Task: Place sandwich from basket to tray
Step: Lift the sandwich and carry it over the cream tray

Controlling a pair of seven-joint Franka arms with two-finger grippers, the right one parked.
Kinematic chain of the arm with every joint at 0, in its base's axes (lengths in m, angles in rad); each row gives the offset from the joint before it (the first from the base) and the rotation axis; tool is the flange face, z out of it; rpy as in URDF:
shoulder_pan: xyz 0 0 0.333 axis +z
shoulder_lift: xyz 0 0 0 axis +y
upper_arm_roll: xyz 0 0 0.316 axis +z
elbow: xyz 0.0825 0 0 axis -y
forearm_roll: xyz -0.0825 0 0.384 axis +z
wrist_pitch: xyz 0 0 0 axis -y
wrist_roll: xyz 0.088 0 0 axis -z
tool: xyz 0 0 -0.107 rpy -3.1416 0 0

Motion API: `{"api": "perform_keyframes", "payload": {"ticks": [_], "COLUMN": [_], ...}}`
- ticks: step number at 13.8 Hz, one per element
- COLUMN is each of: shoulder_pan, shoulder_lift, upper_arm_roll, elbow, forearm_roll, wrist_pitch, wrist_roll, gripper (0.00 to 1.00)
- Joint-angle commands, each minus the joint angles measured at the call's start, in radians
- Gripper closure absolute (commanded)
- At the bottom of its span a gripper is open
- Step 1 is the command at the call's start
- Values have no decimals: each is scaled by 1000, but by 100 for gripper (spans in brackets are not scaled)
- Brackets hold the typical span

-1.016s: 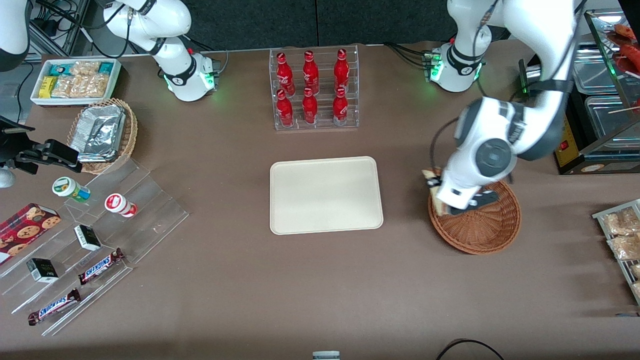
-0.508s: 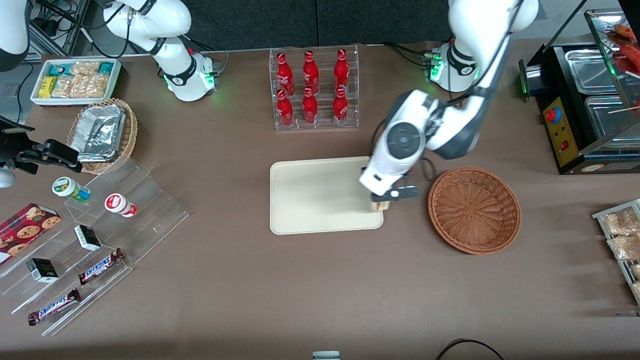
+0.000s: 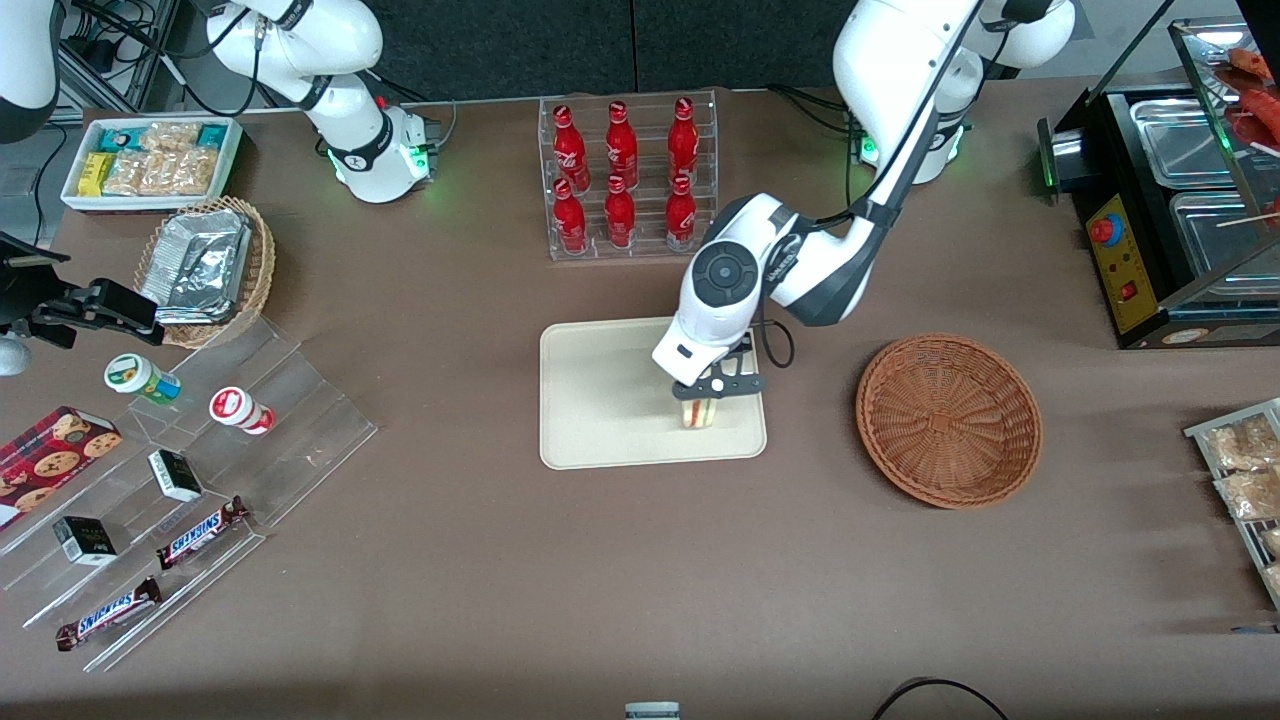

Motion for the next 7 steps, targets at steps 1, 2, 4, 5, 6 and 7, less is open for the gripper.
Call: {"api": "perform_keyframes", "payload": {"ticks": [1, 2, 4, 5, 6, 7], "shoulder_pan": [-60, -70, -70, -71, -71, -71], "shoulder_lift": [39, 51, 65, 72, 77, 82], "upper_arm_roll": [19, 19, 19, 19, 18, 17], "elbow": [32, 35, 38, 38, 38, 39], "forearm_roll": [2, 5, 34, 58, 83, 89], "wrist_pitch": [14, 14, 13, 13, 13, 11], "wrist_roll": [-22, -35, -54, -78, -97, -109], "gripper": [100, 100, 100, 100, 100, 100]}}
